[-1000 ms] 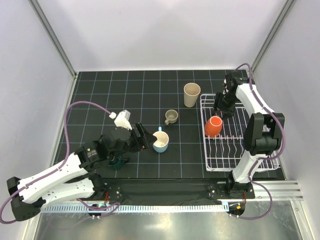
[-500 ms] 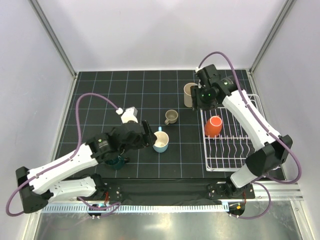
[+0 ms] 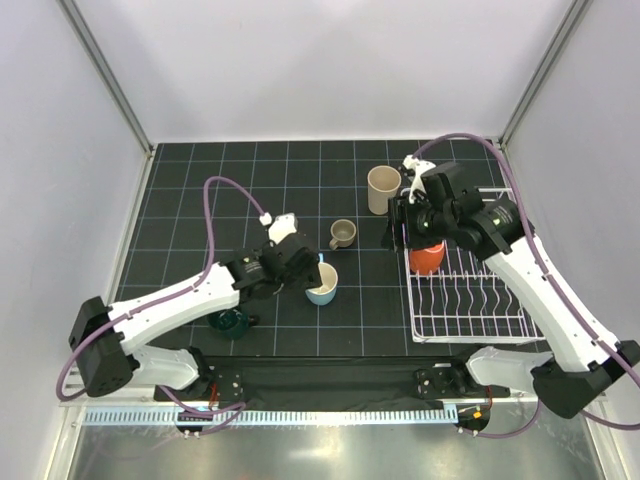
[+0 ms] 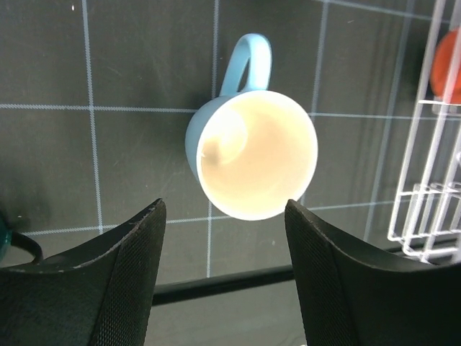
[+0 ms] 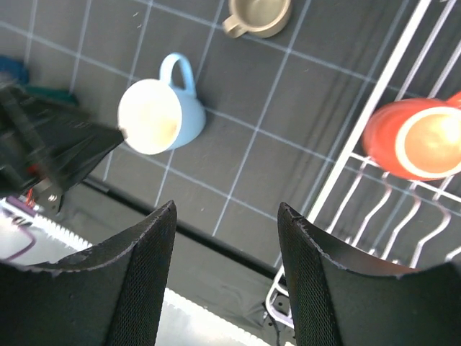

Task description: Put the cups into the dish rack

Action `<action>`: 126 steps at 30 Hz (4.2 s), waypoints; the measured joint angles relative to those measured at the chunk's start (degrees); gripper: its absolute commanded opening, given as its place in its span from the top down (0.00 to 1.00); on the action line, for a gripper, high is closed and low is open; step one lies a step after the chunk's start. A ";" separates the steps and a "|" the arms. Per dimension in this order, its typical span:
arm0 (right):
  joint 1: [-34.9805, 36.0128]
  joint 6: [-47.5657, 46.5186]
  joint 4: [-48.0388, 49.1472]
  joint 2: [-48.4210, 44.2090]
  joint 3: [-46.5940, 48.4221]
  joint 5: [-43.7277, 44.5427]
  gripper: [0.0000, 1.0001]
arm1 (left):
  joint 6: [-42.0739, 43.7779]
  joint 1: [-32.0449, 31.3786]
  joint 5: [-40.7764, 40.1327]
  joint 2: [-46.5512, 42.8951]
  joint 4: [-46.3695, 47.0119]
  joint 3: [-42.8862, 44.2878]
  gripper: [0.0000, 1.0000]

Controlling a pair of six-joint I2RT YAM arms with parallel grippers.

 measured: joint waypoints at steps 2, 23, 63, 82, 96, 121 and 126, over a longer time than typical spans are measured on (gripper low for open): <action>0.02 0.15 0.72 -1.29 -1.66 -1.49 0.40 | -0.44 0.00 -0.13 1.70 0.00 0.13 0.35; 0.04 -0.72 2.78 -11.19 -10.62 -9.22 0.40 | -2.99 0.39 -0.35 14.49 1.42 0.90 0.66; 0.04 -4.66 4.46 -6.27 -7.28 -12.94 0.39 | 3.58 0.74 22.01 -20.85 16.55 -13.49 1.00; 0.22 3.82 29.70 -10.14 -14.14 -39.98 0.26 | -2.67 0.74 39.32 -29.70 37.90 -23.85 1.00; 4.94 12.76 53.86 -16.81 -22.97 -44.83 0.21 | -16.46 0.76 38.93 -29.94 57.44 -32.46 1.00; 16.76 18.80 67.87 -12.68 -27.71 -34.42 0.68 | -20.85 0.74 35.78 -30.32 67.28 -35.12 1.00; 17.29 18.99 69.00 -12.63 -28.59 -32.74 0.77 | -20.98 0.74 35.08 -31.04 67.56 -35.45 1.00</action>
